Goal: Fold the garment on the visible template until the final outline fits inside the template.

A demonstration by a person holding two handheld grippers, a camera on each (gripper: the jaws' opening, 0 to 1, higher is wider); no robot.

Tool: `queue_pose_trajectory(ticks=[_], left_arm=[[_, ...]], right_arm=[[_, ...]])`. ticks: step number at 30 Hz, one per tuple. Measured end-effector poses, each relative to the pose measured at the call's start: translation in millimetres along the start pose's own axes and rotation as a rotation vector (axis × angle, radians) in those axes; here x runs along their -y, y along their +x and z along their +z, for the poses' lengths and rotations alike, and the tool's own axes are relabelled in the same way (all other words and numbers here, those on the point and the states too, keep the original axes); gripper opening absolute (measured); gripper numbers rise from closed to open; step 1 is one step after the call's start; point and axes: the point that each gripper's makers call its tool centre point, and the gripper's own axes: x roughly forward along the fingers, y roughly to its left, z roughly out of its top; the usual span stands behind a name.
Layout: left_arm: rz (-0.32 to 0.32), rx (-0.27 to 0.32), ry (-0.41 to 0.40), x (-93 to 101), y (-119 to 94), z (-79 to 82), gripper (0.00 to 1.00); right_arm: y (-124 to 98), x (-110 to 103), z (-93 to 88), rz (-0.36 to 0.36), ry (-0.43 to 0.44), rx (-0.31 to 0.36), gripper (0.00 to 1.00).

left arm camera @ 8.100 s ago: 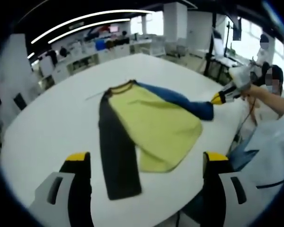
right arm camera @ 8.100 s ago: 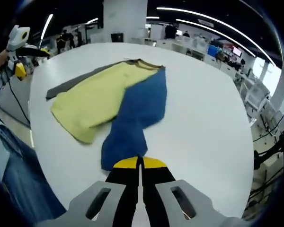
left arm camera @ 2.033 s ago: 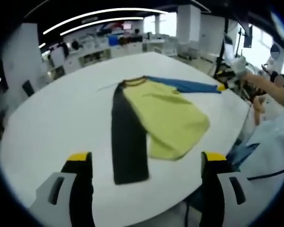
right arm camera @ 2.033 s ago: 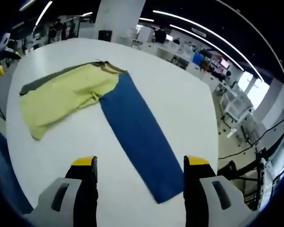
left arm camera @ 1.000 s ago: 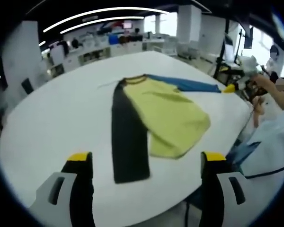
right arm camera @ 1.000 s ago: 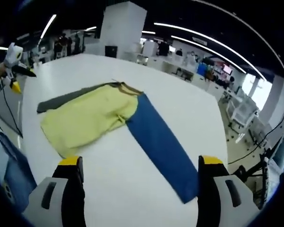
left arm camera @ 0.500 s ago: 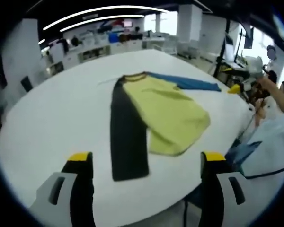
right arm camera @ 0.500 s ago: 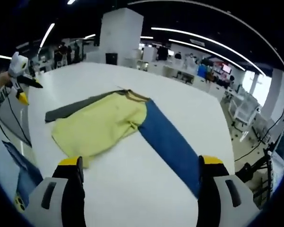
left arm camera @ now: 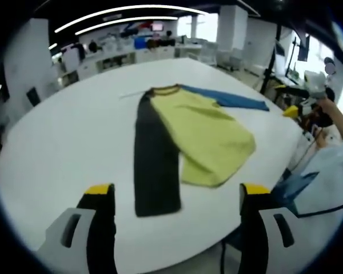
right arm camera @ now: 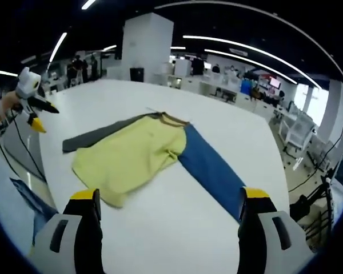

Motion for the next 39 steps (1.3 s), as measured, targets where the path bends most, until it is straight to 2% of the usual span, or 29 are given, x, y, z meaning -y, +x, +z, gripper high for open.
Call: queue_pose_trajectory(ticks=[13, 18, 22, 27, 30, 34, 39], left_arm=[[-0.002, -0.009, -0.035, -4.6, 10, -9.7, 0.82], [0.002, -0.003, -0.062, -8.0, 14, -11.7, 0.78], [-0.002, 0.001, -0.073, -8.3, 16, -12.0, 0.78], [0.001, -0.002, -0.087, -12.7, 19, -13.2, 0.73], [-0.008, -0.003, -0.081, -12.6, 23, -14.4, 0.75], [-0.011, -0.015, -0.094, -14.5, 26, -18.7, 0.67], [0.015, -0.028, -0.114, -25.1, 31, -25.5, 0.63]], right_arm=[[-2, -13, 3.8, 0.04, -0.017, -0.005, 1.0], [-2, -26, 4.5, 0.072, -0.041, -0.019, 1.0], [-3, -30, 6.4, 0.074, -0.036, -0.018, 1.0], [-4, -30, 7.6, 0.067, -0.041, -0.018, 1.0], [-5, -33, 7.2, 0.071, -0.047, -0.021, 1.0], [-6, -33, 6.7, 0.069, -0.041, -0.018, 1.0], [-8, -32, 5.0, 0.062, -0.031, -0.018, 1.0]])
